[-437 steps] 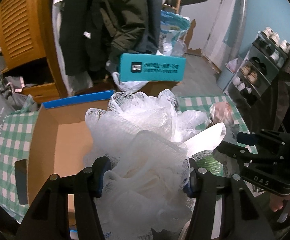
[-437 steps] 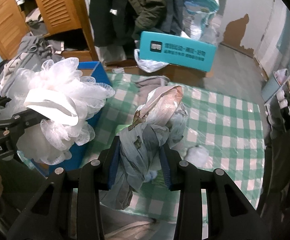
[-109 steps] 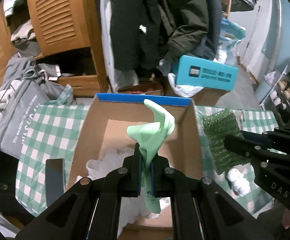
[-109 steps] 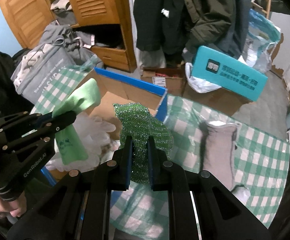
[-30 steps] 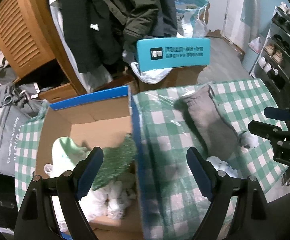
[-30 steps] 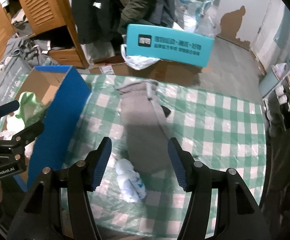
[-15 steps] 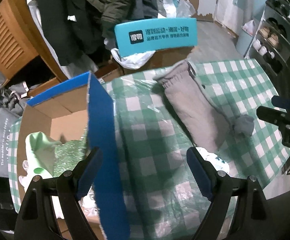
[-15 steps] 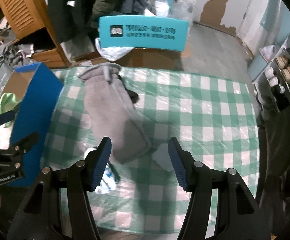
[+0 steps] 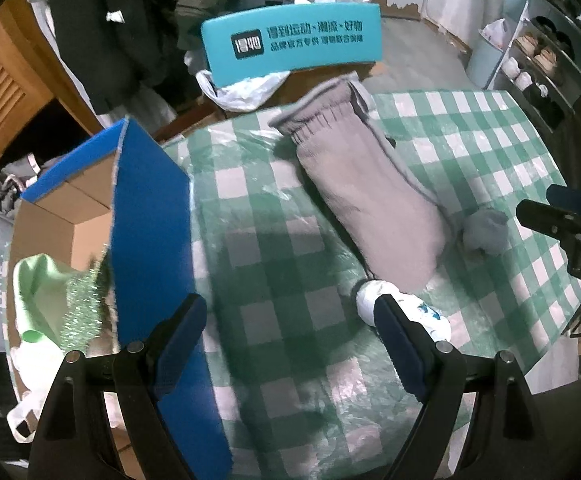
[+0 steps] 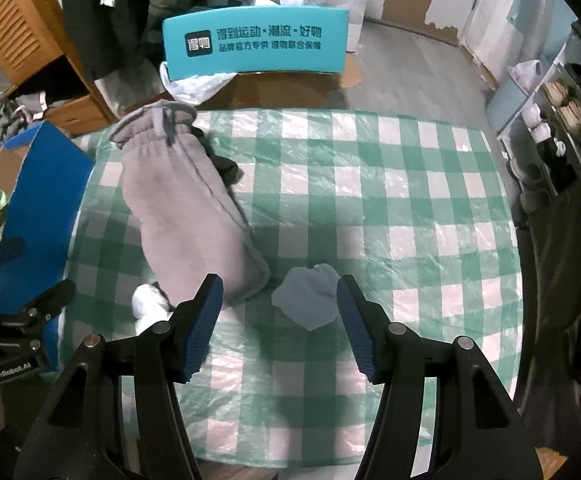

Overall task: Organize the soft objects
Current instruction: 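Close the right tool on the small grey cloth while the left tool approaches the white bag bundle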

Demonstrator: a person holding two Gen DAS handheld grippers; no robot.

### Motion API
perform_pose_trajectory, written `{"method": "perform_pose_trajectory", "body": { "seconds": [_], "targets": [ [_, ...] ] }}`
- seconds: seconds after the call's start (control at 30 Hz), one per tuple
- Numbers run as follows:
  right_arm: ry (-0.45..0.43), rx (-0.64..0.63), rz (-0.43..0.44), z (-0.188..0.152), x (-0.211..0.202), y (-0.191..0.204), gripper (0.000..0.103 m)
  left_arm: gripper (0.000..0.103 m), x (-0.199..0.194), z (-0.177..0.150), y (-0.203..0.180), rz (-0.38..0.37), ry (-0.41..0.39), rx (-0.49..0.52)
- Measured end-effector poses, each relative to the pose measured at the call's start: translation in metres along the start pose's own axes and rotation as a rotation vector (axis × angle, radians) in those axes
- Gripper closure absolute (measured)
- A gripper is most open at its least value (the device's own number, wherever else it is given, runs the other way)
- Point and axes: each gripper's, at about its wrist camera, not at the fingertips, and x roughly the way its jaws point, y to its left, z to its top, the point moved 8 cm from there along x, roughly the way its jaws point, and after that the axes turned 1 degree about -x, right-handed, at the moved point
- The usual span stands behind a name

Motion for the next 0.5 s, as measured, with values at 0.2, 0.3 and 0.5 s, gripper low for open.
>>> {"method": "perform_pose_trajectory", "body": {
  "seconds": [0.2,0.3,0.5],
  "targets": [
    [0.025,0.017,-0.011,-0.004,0.01,-0.008,0.044,0.016,0.015,-0.003,-0.002,-0.007,0.04,-0.013],
    [0.044,0.028,-0.013,-0.007,0.018,-0.011,0.044,0.016,0.02,-0.002,-0.002,-0.021,0.054,-0.031],
    [0.085,0.041,-0.015,-0.011,0.036,-0.015,0.044,0.016,0.028,-0.004,-0.007,-0.051,0.082,-0.05]
  ]
}}
